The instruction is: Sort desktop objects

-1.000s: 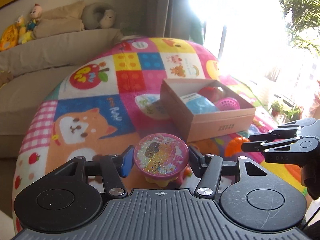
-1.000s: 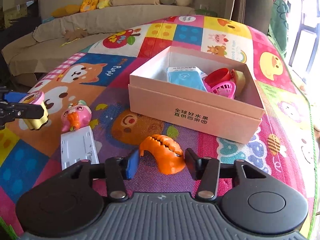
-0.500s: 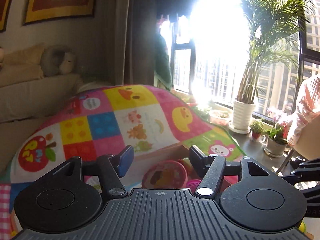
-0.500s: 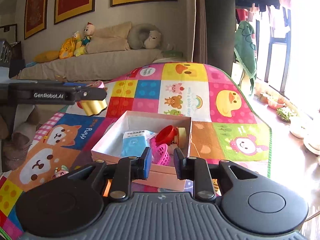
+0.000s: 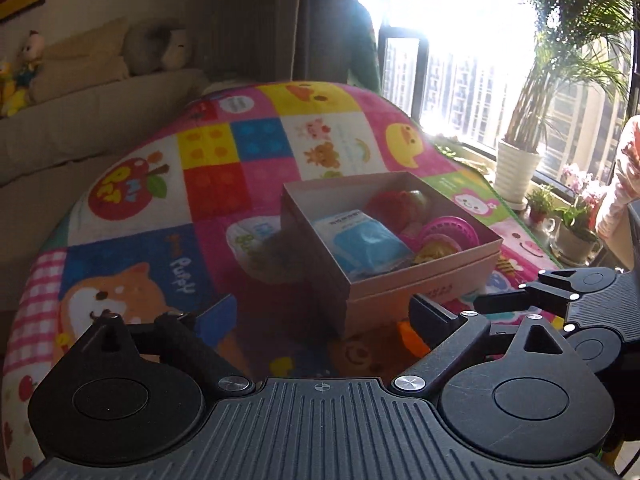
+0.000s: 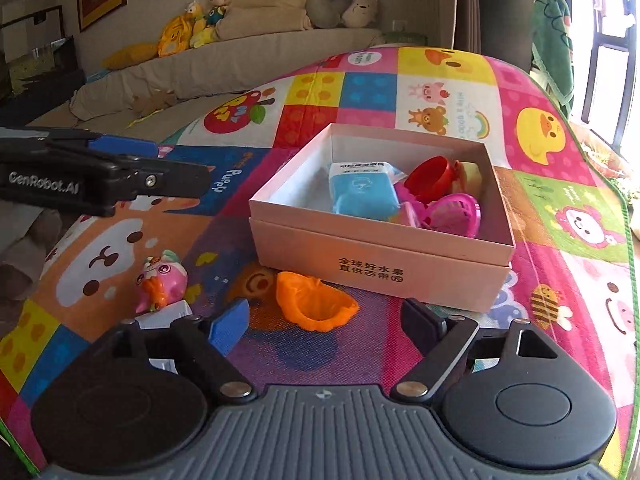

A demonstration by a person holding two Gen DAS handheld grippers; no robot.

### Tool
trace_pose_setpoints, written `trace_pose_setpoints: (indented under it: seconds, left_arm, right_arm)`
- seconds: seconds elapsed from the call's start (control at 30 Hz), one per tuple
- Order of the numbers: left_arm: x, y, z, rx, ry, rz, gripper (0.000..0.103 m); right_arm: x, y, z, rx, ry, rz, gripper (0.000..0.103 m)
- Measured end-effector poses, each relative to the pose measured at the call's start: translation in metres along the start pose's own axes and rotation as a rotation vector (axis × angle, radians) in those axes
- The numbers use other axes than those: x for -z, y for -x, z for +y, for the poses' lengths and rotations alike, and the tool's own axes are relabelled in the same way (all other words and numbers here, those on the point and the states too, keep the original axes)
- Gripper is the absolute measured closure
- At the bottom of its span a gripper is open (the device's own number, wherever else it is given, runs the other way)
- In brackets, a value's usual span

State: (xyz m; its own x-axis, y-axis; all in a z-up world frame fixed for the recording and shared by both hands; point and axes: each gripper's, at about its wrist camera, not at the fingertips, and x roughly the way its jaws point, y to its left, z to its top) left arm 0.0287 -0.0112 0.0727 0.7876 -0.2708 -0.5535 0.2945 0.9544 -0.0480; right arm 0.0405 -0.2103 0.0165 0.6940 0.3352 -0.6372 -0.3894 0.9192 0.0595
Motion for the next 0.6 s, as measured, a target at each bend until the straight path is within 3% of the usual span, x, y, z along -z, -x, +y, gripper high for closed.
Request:
trace_pose_setpoints:
  seconds: [0.13,0.2,0.43,0.53,0.6]
  left_arm:
    - [0.014,0.003,0.012,-0.004,0.064,0.030,0.004]
    - [0.020,0.003,0.014,-0.001,0.078,0.044,0.004]
    - [0.034,0.008,0.007,0.023,0.038,0.045,0.003]
    - [0.038,0.010,0.004,0.043,0.036,0.039,0.003]
    - [0.040,0.011,0.004,0.047,0.039,0.034,0.003]
  right_arm:
    - [-0.004,-0.033,0.013,0.009,0.022,0.044,0.022]
    - [-0.005,-0.042,0.015,0.015,0.019,0.069,0.044]
    - [-0.015,-0.014,0.018,0.001,0.059,0.071,0.046]
    - [-0.035,0.019,0.020,-0.019,0.105,-0.008,0.046]
    - [-0.055,0.032,0.019,0.012,0.125,-0.078,0.046]
